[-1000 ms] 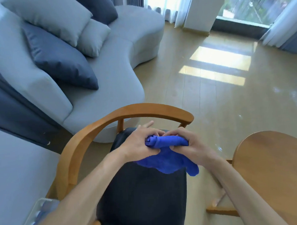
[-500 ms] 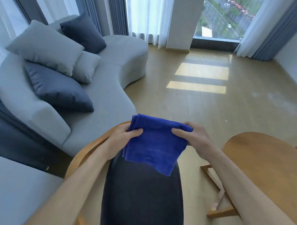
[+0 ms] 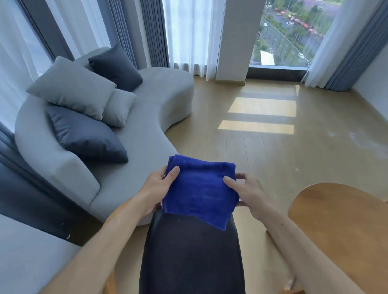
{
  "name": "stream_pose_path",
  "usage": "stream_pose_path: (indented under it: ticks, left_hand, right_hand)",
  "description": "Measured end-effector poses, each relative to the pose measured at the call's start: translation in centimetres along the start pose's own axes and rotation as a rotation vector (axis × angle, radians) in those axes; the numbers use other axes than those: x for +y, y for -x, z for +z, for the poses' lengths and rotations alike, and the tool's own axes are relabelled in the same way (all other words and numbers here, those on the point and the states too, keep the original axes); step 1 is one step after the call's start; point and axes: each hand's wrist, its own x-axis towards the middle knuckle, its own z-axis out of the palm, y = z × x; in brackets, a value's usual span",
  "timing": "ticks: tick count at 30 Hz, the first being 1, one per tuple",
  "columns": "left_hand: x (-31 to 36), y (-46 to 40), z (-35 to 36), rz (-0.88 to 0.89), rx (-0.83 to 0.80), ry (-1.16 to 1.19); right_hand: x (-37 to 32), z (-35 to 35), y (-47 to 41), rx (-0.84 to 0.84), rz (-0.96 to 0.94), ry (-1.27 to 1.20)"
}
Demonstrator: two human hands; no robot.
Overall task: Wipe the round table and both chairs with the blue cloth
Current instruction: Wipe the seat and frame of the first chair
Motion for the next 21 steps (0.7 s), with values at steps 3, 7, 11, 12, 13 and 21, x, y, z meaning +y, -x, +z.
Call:
stream_pose_path:
  ticks: [3,7,11,12,13,21]
  left_hand:
    - [0.6,-0.2,-0.5,-0.047,0.120,-0.009]
    - [0.7,0.2,-1.5,-0.057,-0.051,-0.128]
    - [0.3,0.5,-0.9,0.070,-0.067,-0.533]
    - [0.2,0.5,-0.7,0.110,-0.060,-0.649]
    - [0.0,0.5,-0.5,0.159,-0.052,-0.758]
    - [-1.6,1.2,-0.5,0.147,-0.093,-0.518]
  right_hand:
    - [-0.7,-0.3,0.3,-0.102,0.105,-0.174]
    - [-1.0,-0.5,0.8,-0.095,-0.005,-0.008]
    - [-1.2,-0.5,1.3,-0.038,-0.254,0.449]
    - [-1.2,-0.5,1.3,-0.023,-0.311,0.566]
    - [-1.1,-0.5,1.3,-0.014,-0.366,0.649]
    - [1.8,-1.7,1.0,-0.141,-0.376,0.521]
